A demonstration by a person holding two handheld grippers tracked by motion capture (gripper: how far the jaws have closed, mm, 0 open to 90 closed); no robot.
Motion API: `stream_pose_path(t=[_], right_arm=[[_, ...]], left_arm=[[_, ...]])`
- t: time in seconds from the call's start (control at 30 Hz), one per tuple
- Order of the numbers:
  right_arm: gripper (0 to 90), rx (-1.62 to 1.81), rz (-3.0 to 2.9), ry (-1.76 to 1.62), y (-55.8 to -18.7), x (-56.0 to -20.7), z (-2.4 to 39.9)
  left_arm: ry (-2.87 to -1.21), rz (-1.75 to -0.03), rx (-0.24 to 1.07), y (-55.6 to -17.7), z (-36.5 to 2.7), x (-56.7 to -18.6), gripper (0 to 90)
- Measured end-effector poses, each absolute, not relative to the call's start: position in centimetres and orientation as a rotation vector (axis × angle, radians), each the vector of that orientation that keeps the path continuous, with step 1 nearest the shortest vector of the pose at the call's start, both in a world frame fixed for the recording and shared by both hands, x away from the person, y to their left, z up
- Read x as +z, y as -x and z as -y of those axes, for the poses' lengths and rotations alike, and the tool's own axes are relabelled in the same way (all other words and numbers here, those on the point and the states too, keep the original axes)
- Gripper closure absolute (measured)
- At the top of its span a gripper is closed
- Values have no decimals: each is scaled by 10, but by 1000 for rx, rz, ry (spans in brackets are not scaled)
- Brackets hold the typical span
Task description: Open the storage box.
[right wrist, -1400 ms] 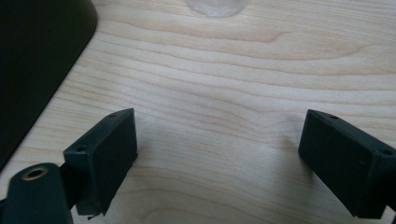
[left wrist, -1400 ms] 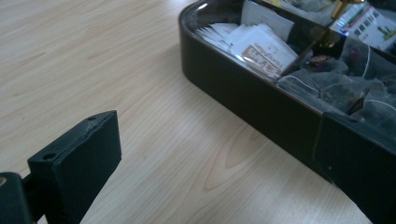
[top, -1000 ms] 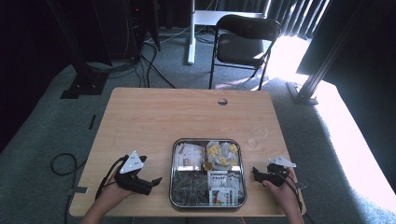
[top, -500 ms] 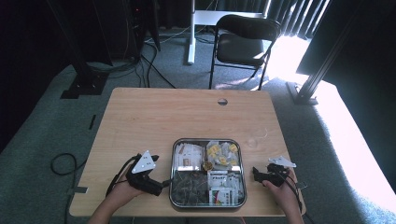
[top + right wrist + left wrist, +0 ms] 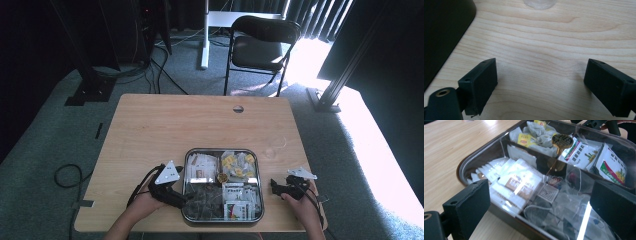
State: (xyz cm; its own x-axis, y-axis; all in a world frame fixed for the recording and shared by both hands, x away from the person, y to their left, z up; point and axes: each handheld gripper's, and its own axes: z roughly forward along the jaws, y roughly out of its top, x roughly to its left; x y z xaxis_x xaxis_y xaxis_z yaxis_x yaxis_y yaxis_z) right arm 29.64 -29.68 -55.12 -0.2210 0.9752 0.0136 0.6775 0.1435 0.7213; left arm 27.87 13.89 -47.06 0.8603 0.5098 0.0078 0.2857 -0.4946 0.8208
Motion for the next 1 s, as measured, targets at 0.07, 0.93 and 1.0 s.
stream_pose_path(t=[0.07, 0.93, 1.0], right_arm=[[108, 849, -1963, -1577, -296, -551, 297], [108, 850, -1963, -1577, -296, -551, 297], [108, 850, -1962, -1578, -296, -551, 297]], left_arm=[[-2121, -567, 302, -279, -137, -470, 33], [-2172, -485, 286, -293, -90, -472, 141], [-2177, -476, 277, -294, -87, -472, 155]])
